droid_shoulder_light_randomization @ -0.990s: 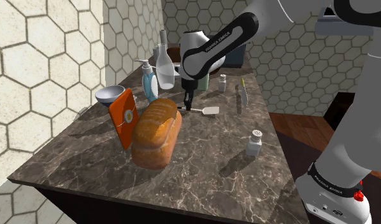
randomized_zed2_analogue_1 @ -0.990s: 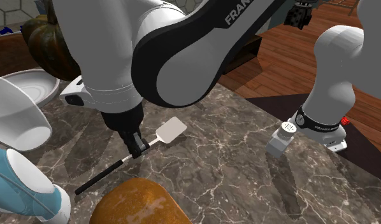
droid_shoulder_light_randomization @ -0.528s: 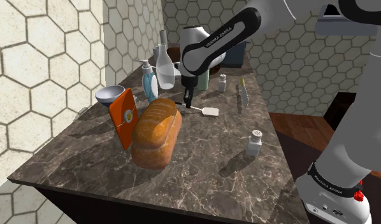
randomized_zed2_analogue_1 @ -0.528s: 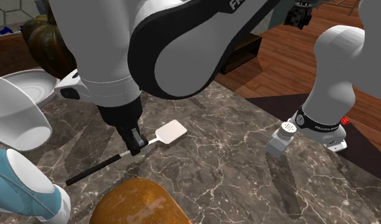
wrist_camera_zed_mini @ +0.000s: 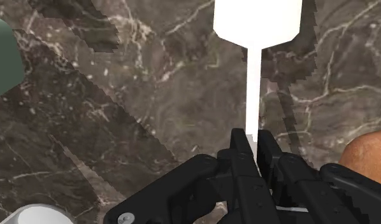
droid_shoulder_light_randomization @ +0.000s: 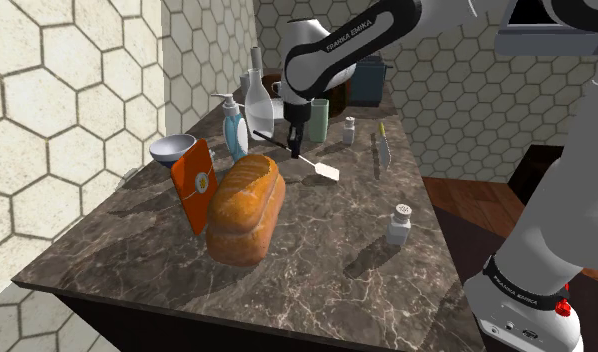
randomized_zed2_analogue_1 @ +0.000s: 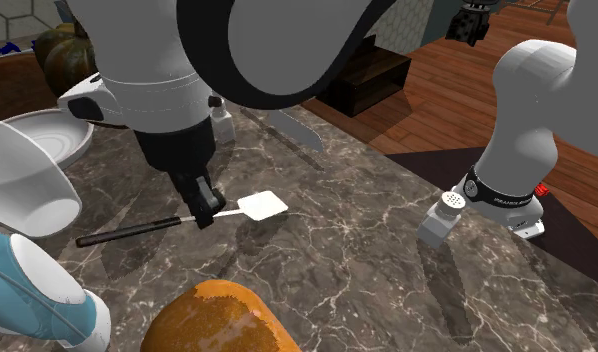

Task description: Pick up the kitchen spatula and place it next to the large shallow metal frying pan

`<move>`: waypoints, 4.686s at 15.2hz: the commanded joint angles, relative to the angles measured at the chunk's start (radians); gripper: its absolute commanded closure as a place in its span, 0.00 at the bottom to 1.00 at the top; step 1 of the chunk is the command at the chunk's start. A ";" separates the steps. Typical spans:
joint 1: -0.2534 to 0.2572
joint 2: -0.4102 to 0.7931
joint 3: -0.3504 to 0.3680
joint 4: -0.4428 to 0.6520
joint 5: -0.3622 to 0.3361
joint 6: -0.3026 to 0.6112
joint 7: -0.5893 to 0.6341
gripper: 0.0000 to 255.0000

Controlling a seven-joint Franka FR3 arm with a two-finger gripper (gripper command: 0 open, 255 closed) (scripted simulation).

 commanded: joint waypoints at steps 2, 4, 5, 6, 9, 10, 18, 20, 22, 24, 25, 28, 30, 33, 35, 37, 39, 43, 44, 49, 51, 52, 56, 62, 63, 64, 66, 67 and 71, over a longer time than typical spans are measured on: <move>0.000 -0.018 0.000 0.020 0.001 -0.038 0.000 1.00; 0.000 -0.028 0.000 0.035 0.002 -0.063 0.000 1.00; -0.001 -0.032 0.000 0.043 0.002 -0.076 0.000 1.00; -0.001 -0.037 0.000 0.051 0.002 -0.088 0.001 1.00; -0.001 -0.049 0.000 0.077 0.003 -0.126 0.001 1.00; -0.001 -0.052 0.000 0.087 0.003 -0.139 0.001 1.00; -0.083 0.053 -0.062 0.229 0.016 -0.181 -0.147 1.00; -0.107 0.091 -0.077 0.282 0.021 -0.197 -0.187 1.00; -0.131 0.133 -0.090 0.341 0.026 -0.216 -0.226 1.00; -0.156 0.178 -0.103 0.407 0.033 -0.238 -0.263 1.00; -0.169 0.203 -0.108 0.443 0.036 -0.251 -0.281 1.00; -0.207 0.283 -0.122 0.564 0.046 -0.294 -0.333 1.00; -0.234 0.344 -0.129 0.658 0.053 -0.329 -0.365 1.00; -0.286 0.483 -0.140 0.881 0.066 -0.416 -0.418 1.00; -0.286 0.482 -0.139 0.852 0.065 -0.388 -0.419 1.00; -0.285 0.482 -0.140 0.825 0.066 -0.362 -0.421 1.00; -0.284 0.483 -0.139 0.800 0.067 -0.336 -0.423 1.00; -0.284 0.489 -0.139 0.756 0.068 -0.286 -0.426 1.00; -0.284 0.491 -0.138 0.746 0.068 -0.274 -0.426 1.00; -0.284 0.505 -0.136 0.703 0.070 -0.215 -0.430 1.00; -0.285 0.513 -0.135 0.687 0.070 -0.193 -0.431 1.00; -0.285 0.517 -0.134 0.680 0.070 -0.182 -0.431 1.00; -0.286 0.520 -0.132 0.675 0.070 -0.173 -0.432 1.00; -0.286 0.508 -0.129 0.624 0.068 -0.134 -0.432 0.00; -0.265 0.491 -0.126 0.581 0.063 -0.109 -0.408 0.00; -0.268 0.472 -0.127 0.510 0.065 -0.056 -0.416 0.00; -0.250 0.395 -0.125 0.385 0.059 -0.008 -0.401 0.00; -0.287 0.520 -0.130 0.674 0.068 -0.172 -0.431 0.00; -0.292 0.480 -0.130 0.737 0.063 -0.274 -0.427 0.00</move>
